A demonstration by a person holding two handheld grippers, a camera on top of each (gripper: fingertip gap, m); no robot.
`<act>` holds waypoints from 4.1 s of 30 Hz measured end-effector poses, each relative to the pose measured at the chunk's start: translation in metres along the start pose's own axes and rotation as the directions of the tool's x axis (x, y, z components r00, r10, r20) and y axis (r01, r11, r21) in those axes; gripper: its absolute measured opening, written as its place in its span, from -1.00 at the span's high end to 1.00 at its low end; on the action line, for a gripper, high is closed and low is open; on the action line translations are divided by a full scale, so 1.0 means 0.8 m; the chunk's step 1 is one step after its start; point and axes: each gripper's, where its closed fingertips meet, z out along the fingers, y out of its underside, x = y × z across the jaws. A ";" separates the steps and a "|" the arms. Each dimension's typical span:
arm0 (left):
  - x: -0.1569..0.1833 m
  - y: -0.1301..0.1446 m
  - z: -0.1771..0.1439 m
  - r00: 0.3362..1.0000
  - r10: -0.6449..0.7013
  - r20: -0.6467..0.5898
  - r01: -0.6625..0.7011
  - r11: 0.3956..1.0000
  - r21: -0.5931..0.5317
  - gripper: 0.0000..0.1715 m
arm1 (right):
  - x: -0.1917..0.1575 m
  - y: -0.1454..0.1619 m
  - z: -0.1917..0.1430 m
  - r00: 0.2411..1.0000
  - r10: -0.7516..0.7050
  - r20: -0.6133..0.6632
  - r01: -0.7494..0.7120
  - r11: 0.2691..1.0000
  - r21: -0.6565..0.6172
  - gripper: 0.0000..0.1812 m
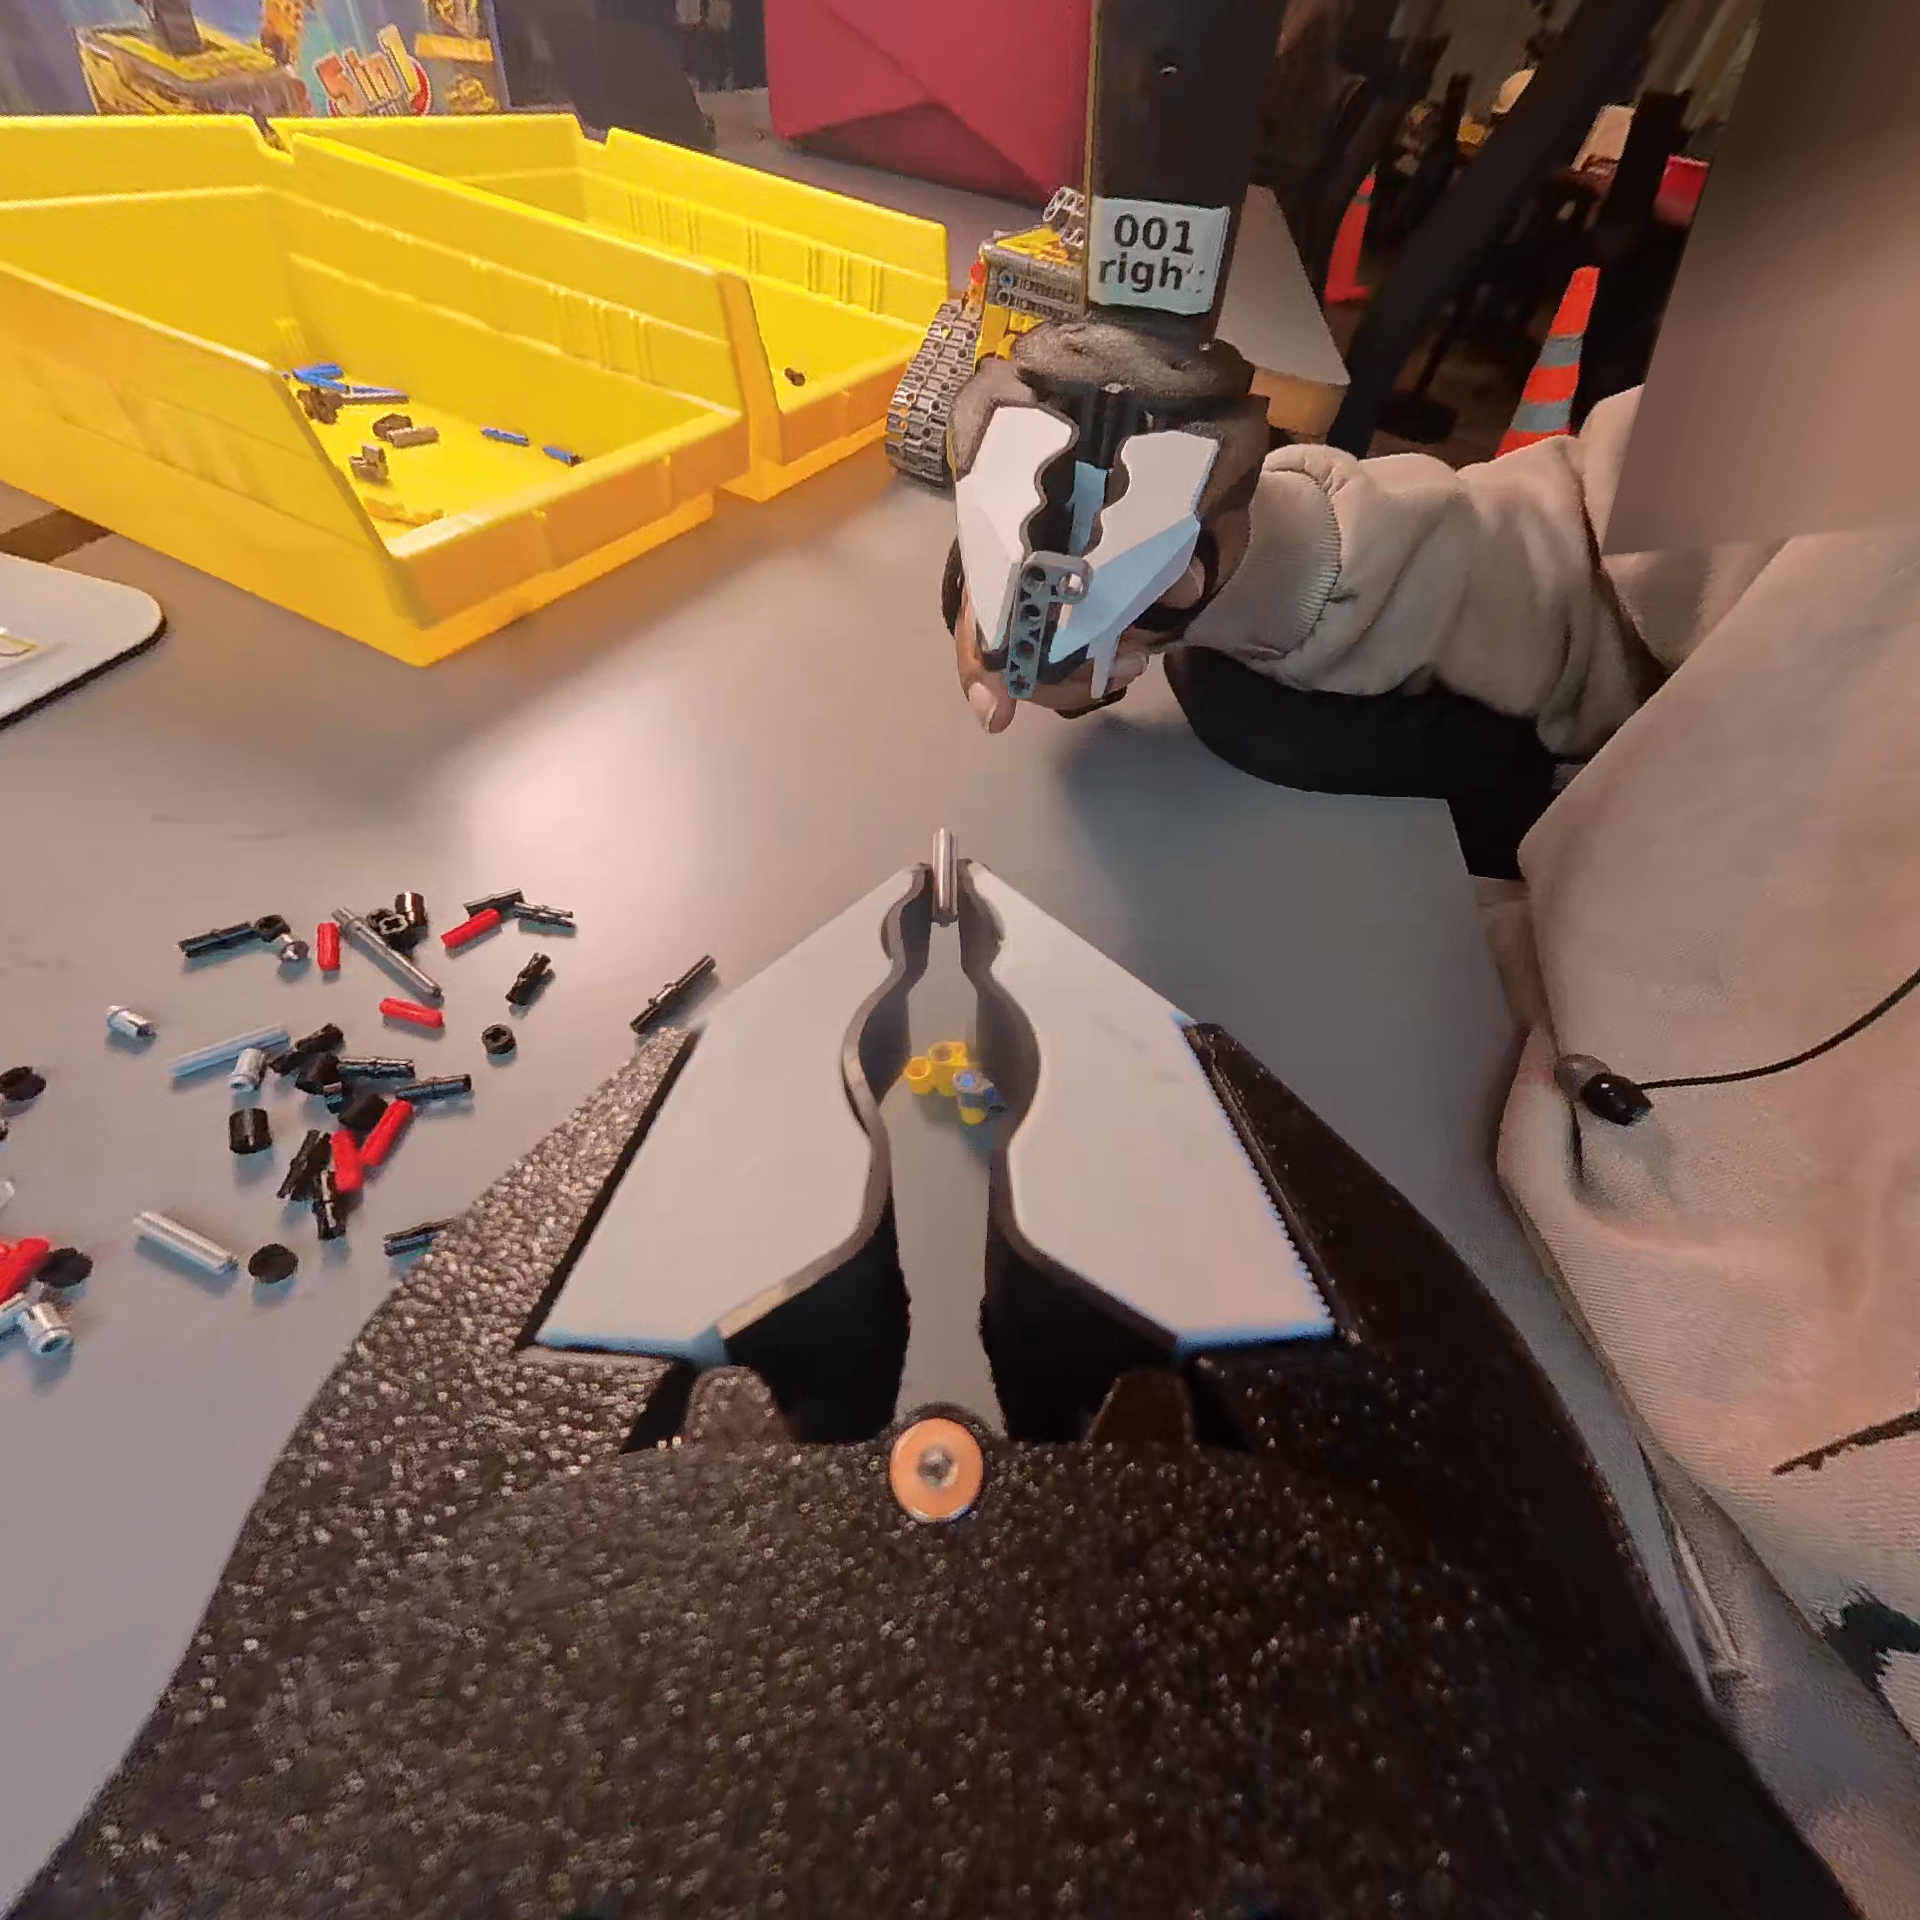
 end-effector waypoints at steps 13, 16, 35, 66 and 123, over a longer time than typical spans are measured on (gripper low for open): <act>-0.141 0.059 -0.010 0.877 0.121 0.465 0.014 0.961 -0.276 0.94 | 0.022 0.047 0.012 0.976 -0.163 -0.143 0.126 0.963 -0.236 0.94; -0.168 0.071 -0.002 0.855 0.125 0.504 0.053 0.945 -0.324 0.89 | 0.020 0.046 0.014 0.979 -0.151 -0.138 0.118 0.967 -0.224 0.94; -0.014 0.013 0.061 0.984 -0.177 0.005 0.177 0.983 -0.051 0.63 | 0.052 0.056 0.023 0.793 -0.522 -0.315 0.340 0.808 -0.482 0.94; 0.009 -0.025 0.029 0.930 -0.283 -0.233 0.311 0.946 0.093 0.63 | 0.011 -0.013 0.017 0.936 -0.236 -0.260 0.235 0.971 -0.034 0.94; -0.127 0.151 -0.495 0.122 -0.117 0.986 0.502 0.864 0.040 0.78 | 0.023 0.113 -0.003 0.979 -0.105 -0.176 -0.012 0.829 -0.559 0.94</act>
